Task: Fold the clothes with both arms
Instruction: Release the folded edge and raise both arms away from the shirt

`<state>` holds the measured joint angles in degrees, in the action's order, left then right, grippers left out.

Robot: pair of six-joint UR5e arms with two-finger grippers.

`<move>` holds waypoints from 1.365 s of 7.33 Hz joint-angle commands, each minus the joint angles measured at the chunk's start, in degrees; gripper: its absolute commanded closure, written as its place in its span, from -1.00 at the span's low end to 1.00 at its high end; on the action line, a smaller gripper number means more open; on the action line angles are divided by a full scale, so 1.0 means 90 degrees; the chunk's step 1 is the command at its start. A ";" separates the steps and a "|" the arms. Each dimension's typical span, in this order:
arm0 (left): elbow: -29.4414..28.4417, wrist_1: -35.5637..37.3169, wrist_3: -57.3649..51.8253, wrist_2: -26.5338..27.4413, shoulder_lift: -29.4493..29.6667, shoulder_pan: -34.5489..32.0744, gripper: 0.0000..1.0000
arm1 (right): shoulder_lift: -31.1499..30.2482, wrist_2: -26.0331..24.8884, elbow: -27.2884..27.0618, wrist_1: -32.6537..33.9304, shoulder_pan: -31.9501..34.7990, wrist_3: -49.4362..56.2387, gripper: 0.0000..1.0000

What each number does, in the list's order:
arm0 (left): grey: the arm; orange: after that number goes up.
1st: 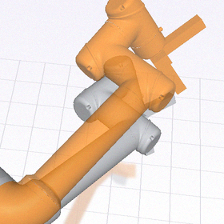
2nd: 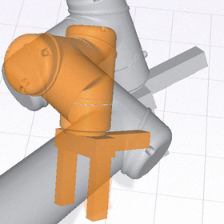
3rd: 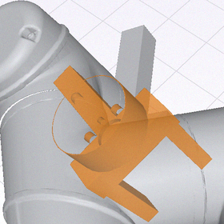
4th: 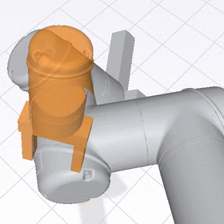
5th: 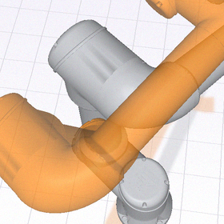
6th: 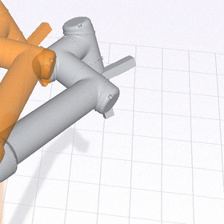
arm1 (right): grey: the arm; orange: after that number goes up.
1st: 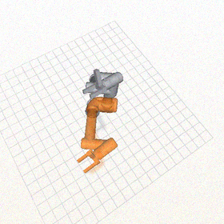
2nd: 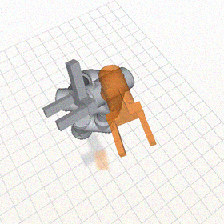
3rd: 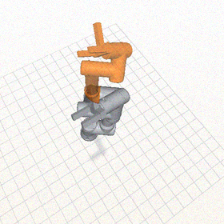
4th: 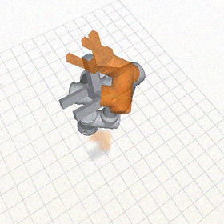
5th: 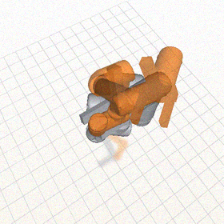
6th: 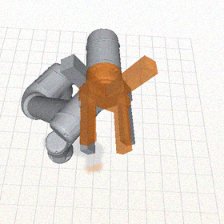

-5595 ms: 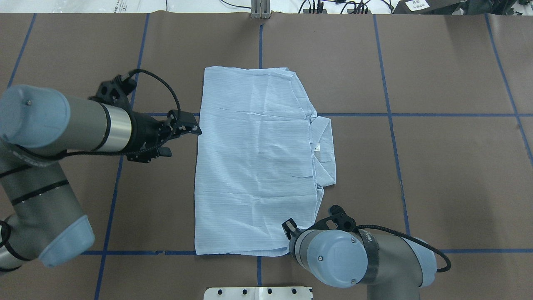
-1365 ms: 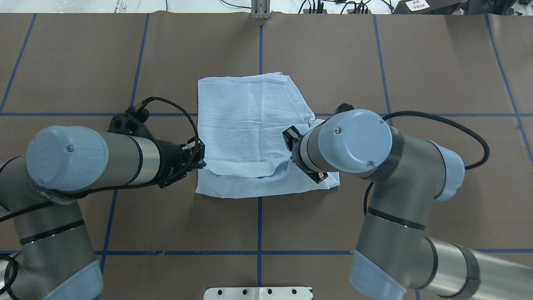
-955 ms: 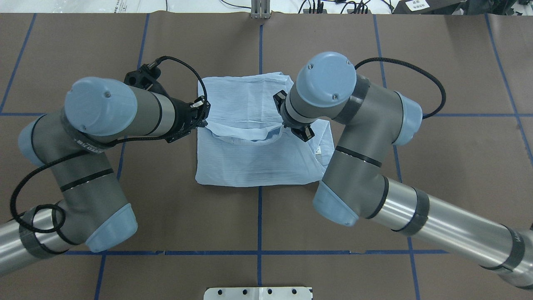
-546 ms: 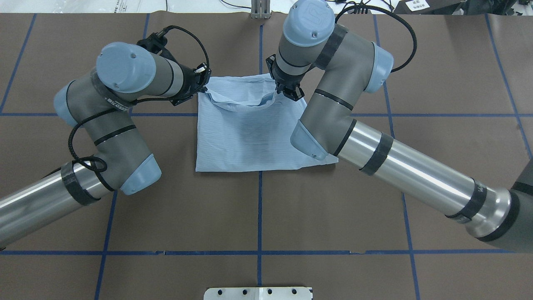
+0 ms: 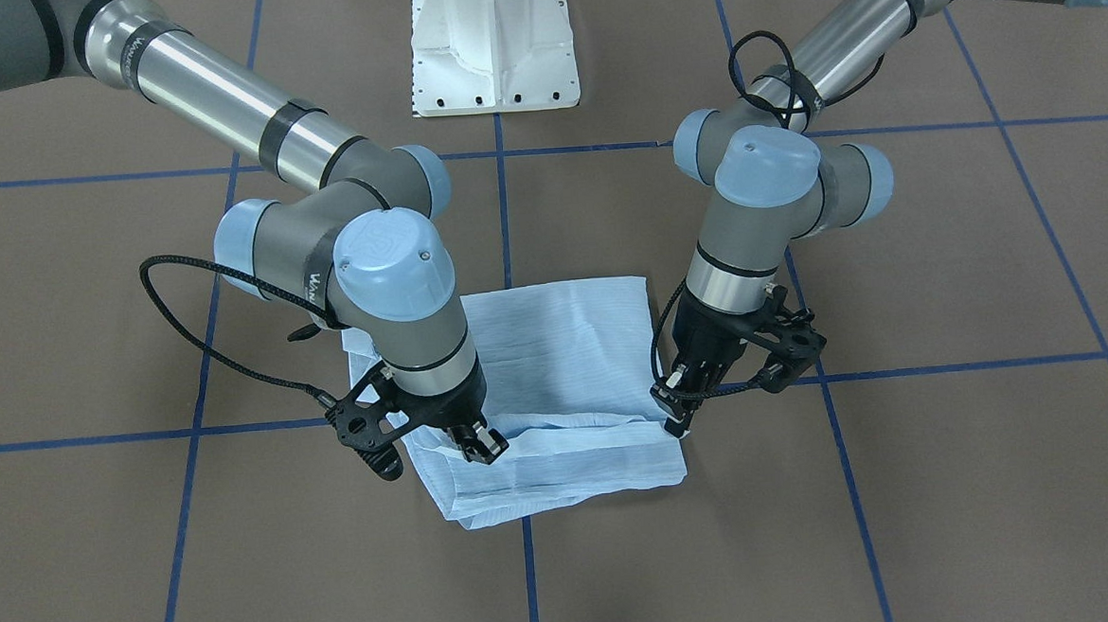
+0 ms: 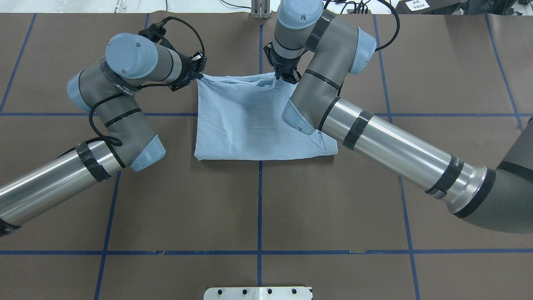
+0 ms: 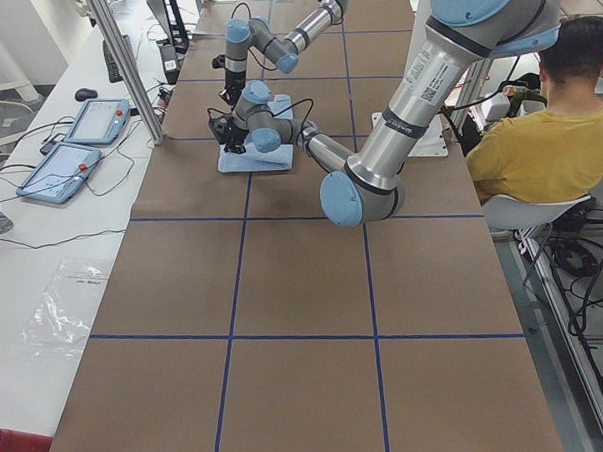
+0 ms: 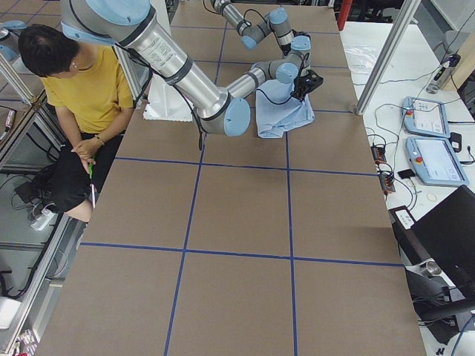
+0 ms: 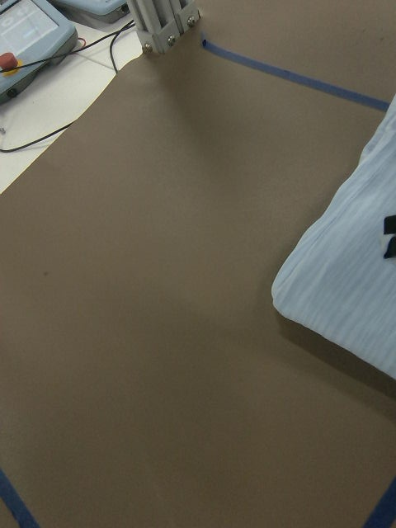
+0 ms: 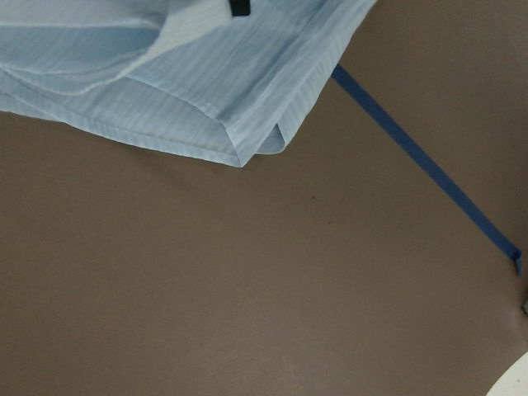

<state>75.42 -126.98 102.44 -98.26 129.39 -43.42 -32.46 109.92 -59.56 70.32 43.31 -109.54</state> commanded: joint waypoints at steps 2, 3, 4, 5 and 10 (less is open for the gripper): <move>-0.0733 -0.0928 -0.0015 0.0019 0.0067 -0.0097 0.15 | 0.0091 -0.0046 0.0524 -0.0449 0.0012 0.0793 -1.00; -0.0753 -0.1075 -0.0034 0.0019 0.0048 -0.0156 0.15 | 0.0120 0.0003 0.0534 -0.0459 0.0157 0.1056 -1.00; -0.0734 -0.1125 -0.0199 0.0009 0.0009 -0.0214 0.15 | 0.0033 0.0399 0.0553 -0.0440 0.0545 0.1600 -1.00; -0.0704 -0.1135 -0.0394 -0.0030 -0.0050 -0.0302 0.15 | -0.0267 0.0597 0.0534 -0.0440 0.0713 0.2059 -1.00; 0.0379 -0.1087 -0.6095 -0.3158 -0.2194 -0.2328 -0.04 | -0.3087 0.1797 -0.1562 -0.0342 0.2419 0.5347 -1.00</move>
<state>77.79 -136.76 61.68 -119.30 114.24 -57.92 -53.72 122.56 -69.22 67.17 59.68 -70.22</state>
